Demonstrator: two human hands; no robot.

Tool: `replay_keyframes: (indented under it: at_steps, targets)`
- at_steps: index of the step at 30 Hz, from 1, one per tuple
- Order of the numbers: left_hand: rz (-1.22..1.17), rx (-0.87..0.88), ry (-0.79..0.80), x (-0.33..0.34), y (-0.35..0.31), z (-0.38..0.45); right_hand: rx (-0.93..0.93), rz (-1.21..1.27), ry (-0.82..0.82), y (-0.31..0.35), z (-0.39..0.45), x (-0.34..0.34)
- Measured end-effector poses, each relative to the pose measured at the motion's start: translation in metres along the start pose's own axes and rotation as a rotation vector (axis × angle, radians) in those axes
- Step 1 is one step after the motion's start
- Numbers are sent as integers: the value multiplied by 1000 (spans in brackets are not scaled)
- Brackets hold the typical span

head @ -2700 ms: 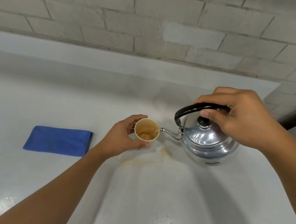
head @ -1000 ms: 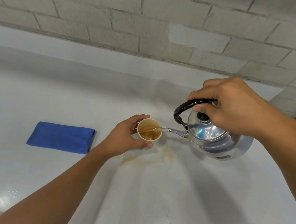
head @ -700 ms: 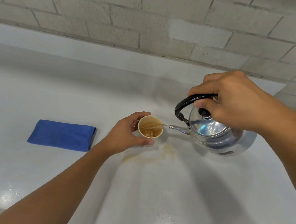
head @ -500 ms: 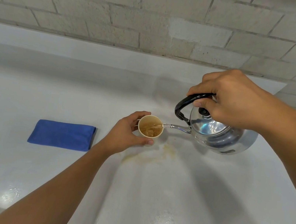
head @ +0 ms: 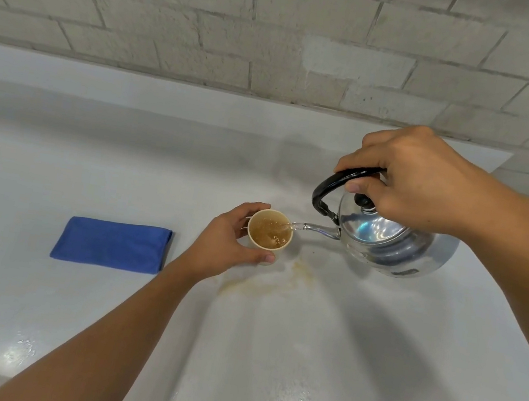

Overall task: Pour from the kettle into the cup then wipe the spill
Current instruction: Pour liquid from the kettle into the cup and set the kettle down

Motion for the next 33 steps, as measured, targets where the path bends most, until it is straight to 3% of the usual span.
replay_keyframes:
  at_steps: [23,33]
  targets:
    - [58,-13,21,-4,-9,-2,284,536,-282,-69,-58,17]
    - [122,201,6,-7,-102,45,344,621,-398,-101,-50,16]
Point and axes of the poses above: each hand's wrist, its own z-axis towards the middle knuckle, its own x-axis out of the palm, y = z × x, the point moved 6 cm from there along z, towards the middle knuckle, and after that the axes turned 2 degrees about x, right-handed, at the moved point
